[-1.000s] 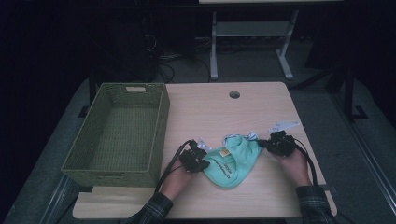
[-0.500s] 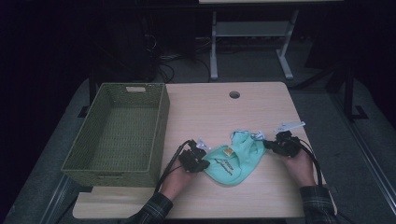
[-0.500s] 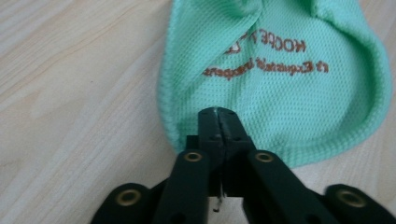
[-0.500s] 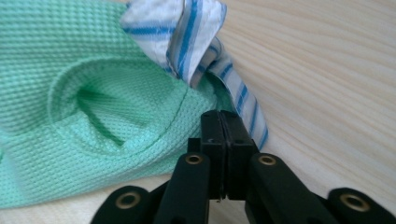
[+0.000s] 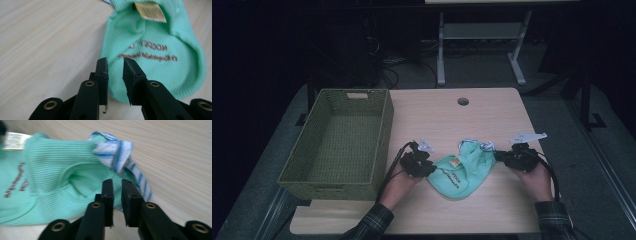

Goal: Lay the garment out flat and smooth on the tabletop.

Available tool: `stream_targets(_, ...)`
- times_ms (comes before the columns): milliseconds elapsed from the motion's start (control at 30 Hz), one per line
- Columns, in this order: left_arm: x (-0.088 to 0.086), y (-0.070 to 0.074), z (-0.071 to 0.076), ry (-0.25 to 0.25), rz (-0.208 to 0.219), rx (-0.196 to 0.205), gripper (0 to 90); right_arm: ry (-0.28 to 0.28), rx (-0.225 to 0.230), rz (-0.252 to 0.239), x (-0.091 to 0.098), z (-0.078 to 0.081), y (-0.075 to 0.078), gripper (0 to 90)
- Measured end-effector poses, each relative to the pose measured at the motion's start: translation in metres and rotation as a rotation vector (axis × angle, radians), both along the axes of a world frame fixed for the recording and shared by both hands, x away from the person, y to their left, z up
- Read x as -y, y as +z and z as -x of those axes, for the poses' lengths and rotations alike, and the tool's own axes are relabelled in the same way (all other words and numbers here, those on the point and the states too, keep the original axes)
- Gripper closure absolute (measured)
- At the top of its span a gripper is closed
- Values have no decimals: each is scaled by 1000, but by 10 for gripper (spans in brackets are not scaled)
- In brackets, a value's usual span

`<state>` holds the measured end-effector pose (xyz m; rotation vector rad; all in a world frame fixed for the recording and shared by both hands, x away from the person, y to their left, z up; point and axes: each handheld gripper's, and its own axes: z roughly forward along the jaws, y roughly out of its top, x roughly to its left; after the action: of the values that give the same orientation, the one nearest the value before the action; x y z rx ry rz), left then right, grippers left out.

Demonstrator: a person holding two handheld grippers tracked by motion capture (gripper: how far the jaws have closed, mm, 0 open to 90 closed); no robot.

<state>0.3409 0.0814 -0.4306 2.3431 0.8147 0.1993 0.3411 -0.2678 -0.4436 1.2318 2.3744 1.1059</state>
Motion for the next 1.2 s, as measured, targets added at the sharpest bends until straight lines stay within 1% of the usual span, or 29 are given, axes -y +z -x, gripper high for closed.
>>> stream_targets(67, 2, -1, -4, -1, 9, 1, 725, 10, -4, -12, 0, 6, 1, 869)
stream_targets(100, 3, -3, -6, 3, 20, -2, 720, 17, -11, -21, 0, 9, 1, 887)
stream_targets(167, 5, -6, -9, 3, 16, -11, 710, 33, -16, -31, -2, 15, 2, 896)
stream_targets(233, 7, -7, -13, -6, 9, -11, 707, 55, -23, -32, -6, 20, 1, 897)
stream_targets(333, 10, -8, -18, -9, 19, -9, 706, 94, -30, -18, -14, 27, -2, 897)
stream_targets(400, 12, -8, -21, -2, 25, -8, 691, 116, -37, -19, -19, 32, -3, 897)
stream_targets(467, 12, -10, -25, -7, 42, -13, 682, 131, -43, -13, -26, 36, -5, 897)
stream_targets(500, 13, -11, -27, -10, 42, -19, 682, 144, -46, -12, -29, 37, -7, 897)
stream_targets(600, 17, -14, -30, -26, 53, -33, 682, 177, -57, 12, -39, 39, -10, 897)
stream_targets(633, 18, -15, -31, -34, 58, -32, 682, 188, -55, 14, -41, 38, -11, 897)
stream_targets(733, 23, -17, -33, -40, 52, -31, 682, 201, -73, 30, -47, 37, -14, 897)
stream_targets(767, 24, -19, -34, -43, 49, -31, 687, 208, -76, 30, -48, 37, -16, 897)
stream_targets(800, 24, -20, -35, -50, 44, -35, 710, 210, -81, 36, -49, 36, -17, 897)
stream_targets(833, 25, -20, -35, -51, 43, -43, 750, 211, -85, 42, -50, 36, -18, 897)
stream_targets(867, 25, -21, -35, -51, 45, -42, 781, 213, -91, 54, -51, 36, -19, 897)
stream_targets(900, 25, -21, -35, -58, 38, -43, 813, 216, -94, 68, -51, 35, -20, 897)
stream_targets(933, 25, -21, -34, -57, 43, -43, 845, 218, -90, 68, -52, 35, -21, 897)
stream_targets(1067, 21, -15, -31, -60, 57, -28, 864, 224, -91, 72, -52, 33, -21, 897)
stream_targets(1167, 18, -8, -26, -64, 79, -10, 867, 225, -90, 73, -52, 33, -21, 897)
stream_targets(1200, 18, -5, -23, -69, 87, 2, 867, 222, -93, 73, -53, 33, -21, 897)
